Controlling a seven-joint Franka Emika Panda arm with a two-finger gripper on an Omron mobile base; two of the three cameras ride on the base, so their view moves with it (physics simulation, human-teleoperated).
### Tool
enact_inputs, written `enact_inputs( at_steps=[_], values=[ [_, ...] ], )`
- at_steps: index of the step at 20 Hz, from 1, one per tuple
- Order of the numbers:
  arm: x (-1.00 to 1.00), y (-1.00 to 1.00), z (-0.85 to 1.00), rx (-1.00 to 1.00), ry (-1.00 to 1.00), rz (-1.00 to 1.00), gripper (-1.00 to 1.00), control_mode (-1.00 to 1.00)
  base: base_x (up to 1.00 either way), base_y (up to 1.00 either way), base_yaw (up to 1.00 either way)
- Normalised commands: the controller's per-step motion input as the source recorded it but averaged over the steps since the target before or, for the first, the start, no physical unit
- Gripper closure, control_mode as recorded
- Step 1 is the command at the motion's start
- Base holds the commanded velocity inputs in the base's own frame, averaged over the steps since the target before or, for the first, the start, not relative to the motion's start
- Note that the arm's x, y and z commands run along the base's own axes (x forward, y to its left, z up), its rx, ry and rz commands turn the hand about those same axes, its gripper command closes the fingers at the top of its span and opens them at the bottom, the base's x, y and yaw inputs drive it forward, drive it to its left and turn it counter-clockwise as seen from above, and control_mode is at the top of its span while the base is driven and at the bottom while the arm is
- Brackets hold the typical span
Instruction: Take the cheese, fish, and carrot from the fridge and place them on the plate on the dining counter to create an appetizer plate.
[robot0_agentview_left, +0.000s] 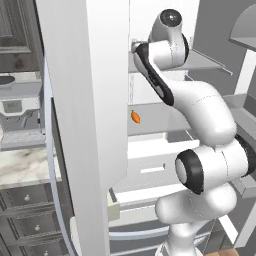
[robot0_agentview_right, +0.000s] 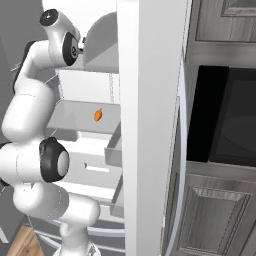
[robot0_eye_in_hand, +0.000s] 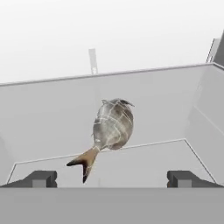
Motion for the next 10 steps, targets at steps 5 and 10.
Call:
enact_inputs(
  at_steps=[5, 10],
  values=[
    [0.59, -0.01, -0.26, 0.00, 0.00, -0.05, -1.00, -1.00, 0.00, 0.00, 0.00],
    [0.51, 0.00, -0.15, 0.00, 0.00, -0.04, -1.00, -1.00, 0.00, 0.00, 0.00]
  ],
)
